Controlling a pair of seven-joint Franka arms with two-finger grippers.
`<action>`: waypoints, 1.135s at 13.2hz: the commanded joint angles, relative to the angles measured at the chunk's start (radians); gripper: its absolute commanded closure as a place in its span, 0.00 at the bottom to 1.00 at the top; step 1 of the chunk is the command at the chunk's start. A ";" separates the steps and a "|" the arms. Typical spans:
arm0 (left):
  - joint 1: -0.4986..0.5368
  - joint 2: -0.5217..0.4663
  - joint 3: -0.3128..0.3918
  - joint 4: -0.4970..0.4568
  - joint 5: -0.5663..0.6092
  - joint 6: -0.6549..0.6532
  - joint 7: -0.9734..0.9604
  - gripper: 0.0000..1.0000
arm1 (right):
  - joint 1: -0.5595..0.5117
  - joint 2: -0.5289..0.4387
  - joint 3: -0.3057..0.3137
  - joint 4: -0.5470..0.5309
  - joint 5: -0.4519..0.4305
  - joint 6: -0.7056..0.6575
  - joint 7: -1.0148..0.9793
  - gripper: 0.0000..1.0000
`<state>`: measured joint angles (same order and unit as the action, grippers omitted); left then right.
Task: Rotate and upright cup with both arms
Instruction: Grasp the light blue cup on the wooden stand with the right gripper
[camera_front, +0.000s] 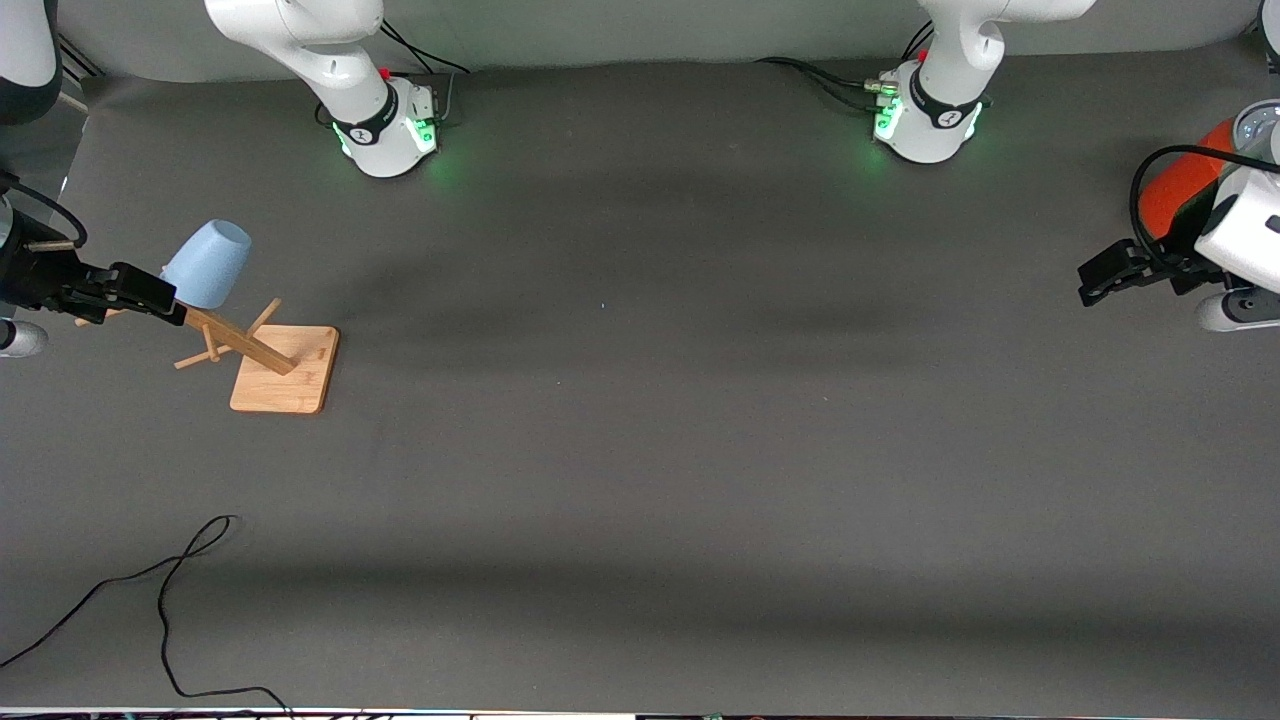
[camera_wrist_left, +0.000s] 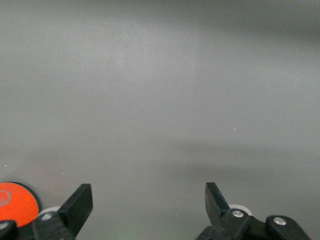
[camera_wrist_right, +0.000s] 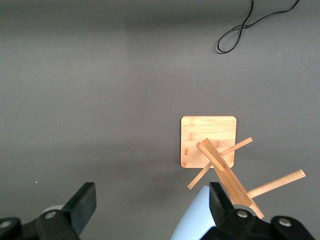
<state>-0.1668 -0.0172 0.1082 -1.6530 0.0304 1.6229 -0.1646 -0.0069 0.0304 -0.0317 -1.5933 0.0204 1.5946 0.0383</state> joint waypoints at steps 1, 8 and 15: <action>0.000 0.010 0.001 0.025 0.013 -0.021 0.010 0.00 | -0.004 -0.004 0.003 0.010 -0.011 -0.010 -0.014 0.00; 0.001 0.010 0.001 0.024 0.013 -0.023 0.011 0.00 | -0.004 -0.055 -0.013 -0.048 -0.011 -0.002 -0.023 0.00; 0.001 0.010 0.001 0.024 0.011 -0.023 0.016 0.00 | -0.001 -0.322 -0.115 -0.364 -0.022 0.027 -0.009 0.00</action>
<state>-0.1667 -0.0148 0.1084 -1.6524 0.0306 1.6218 -0.1643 -0.0100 -0.2066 -0.1302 -1.8545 0.0155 1.5942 0.0288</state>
